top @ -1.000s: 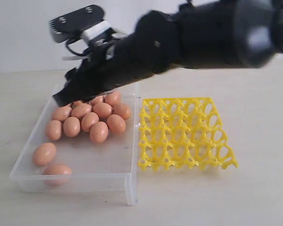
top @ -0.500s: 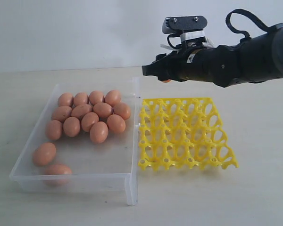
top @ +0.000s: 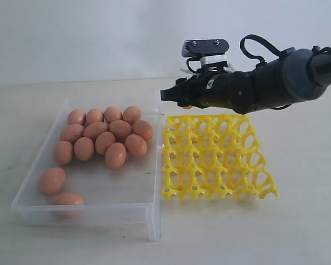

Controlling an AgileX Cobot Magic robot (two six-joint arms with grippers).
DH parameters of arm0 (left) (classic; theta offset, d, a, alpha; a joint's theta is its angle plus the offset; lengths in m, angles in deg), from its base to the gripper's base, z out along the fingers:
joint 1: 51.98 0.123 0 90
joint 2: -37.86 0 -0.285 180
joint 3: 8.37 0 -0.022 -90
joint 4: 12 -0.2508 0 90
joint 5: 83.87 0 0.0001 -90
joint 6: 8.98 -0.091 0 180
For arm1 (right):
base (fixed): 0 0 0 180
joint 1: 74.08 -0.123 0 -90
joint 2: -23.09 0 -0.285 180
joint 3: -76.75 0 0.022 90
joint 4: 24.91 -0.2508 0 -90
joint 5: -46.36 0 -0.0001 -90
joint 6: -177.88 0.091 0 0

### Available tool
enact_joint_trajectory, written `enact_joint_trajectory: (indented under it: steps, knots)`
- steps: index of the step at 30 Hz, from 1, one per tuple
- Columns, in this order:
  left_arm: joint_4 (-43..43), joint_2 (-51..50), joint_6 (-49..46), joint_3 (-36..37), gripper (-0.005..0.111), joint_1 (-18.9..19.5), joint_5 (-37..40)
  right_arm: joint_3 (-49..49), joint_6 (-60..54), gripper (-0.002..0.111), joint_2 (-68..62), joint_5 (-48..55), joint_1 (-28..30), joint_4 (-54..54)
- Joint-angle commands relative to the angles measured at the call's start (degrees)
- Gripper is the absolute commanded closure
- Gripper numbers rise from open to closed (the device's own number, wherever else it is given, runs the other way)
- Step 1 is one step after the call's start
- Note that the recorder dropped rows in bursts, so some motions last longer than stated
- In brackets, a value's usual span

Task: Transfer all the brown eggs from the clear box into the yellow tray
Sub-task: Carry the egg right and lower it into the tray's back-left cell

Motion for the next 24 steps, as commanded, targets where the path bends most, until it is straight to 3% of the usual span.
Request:
enact_joint_trajectory:
  steps: [1,24]
  knots:
    - [0.1,0.0,0.3,-0.2,0.107,-0.3,-0.5,-0.8,0.2,0.108,-1.6,-2.2,0.4,0.7]
    - [0.1,0.0,0.3,-0.2,0.107,-0.3,-0.5,-1.2,1.8,0.108,-4.8,-1.3,-1.3,1.7]
